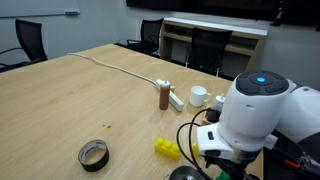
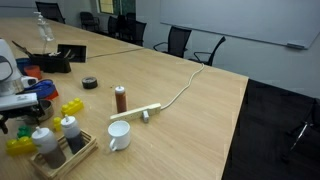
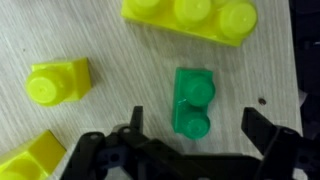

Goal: Pick the green block on the table and put it on top of the blue block

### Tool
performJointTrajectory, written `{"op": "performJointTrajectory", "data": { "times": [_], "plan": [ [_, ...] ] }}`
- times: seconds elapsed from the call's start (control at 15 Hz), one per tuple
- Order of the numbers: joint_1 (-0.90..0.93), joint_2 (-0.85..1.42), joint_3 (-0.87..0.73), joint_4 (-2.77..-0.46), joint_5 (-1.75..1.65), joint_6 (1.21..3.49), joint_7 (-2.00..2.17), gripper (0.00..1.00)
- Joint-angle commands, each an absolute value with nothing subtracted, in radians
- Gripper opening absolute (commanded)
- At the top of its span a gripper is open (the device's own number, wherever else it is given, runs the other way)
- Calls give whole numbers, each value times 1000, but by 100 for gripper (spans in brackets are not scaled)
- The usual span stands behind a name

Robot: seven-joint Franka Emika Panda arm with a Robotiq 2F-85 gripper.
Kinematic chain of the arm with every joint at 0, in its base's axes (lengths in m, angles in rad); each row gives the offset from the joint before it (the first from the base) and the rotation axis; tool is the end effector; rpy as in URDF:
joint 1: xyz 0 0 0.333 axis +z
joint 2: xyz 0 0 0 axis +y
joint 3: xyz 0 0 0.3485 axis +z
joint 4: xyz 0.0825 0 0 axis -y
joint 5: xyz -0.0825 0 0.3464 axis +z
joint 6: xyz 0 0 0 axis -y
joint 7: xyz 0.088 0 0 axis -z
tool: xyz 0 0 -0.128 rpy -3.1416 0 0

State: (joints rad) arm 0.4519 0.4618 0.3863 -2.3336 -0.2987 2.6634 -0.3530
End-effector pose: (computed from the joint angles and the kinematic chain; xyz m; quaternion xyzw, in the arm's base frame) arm 0.3252 0.3790 0.1895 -0.7531 -0.6564 0.0428 0.0126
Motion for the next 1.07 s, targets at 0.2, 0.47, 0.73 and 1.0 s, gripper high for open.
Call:
{"op": "performJointTrajectory", "data": {
  "times": [0.2,0.47,0.73,1.0],
  "plan": [
    [568,450,287,-2341,-445,2720,-101,100],
    [588,455,266,-2347,-459,2737,-37,86],
    [580,461,269,-2352,-444,2746,-37,52],
    [581,454,267,-2358,-441,2750,-26,23]
  ]
}}
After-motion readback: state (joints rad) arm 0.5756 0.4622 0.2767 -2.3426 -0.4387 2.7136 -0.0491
